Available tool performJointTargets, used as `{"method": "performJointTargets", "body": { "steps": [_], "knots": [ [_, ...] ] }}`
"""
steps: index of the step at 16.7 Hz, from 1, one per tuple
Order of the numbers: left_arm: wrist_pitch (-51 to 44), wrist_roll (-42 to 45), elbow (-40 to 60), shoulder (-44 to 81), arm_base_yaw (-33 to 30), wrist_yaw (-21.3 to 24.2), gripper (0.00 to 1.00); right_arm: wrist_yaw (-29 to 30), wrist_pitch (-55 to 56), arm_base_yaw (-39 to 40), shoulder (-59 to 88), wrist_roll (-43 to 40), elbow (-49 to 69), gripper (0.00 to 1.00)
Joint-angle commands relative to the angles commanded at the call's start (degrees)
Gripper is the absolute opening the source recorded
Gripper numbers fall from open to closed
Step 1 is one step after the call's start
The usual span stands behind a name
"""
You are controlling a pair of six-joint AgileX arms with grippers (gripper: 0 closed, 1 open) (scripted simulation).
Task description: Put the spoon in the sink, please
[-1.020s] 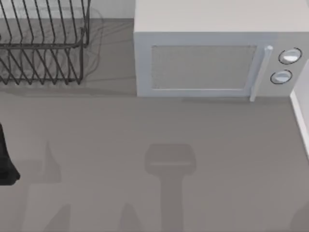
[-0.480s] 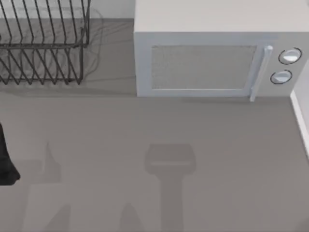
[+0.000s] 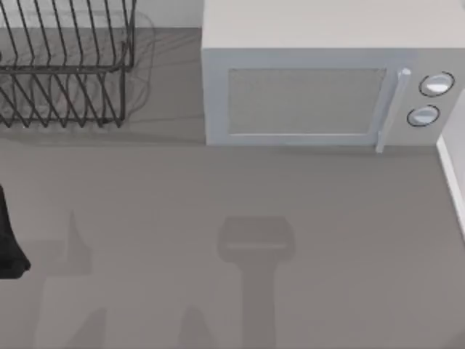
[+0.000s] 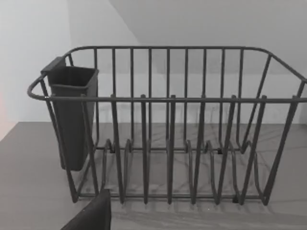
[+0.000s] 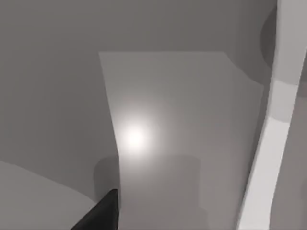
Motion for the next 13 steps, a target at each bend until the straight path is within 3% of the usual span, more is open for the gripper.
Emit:
{"method": "performJointTargets", "body": {
  "steps": [12,13],
  "knots": [
    [0.0,0.0,0.0,0.0,0.0,0.0,1.00,0.0,0.0,0.0,0.0,0.0,0.0,0.02],
    [0.0,0.0,0.0,0.0,0.0,0.0,1.00,0.0,0.0,0.0,0.0,0.0,0.0,0.00]
  ]
}}
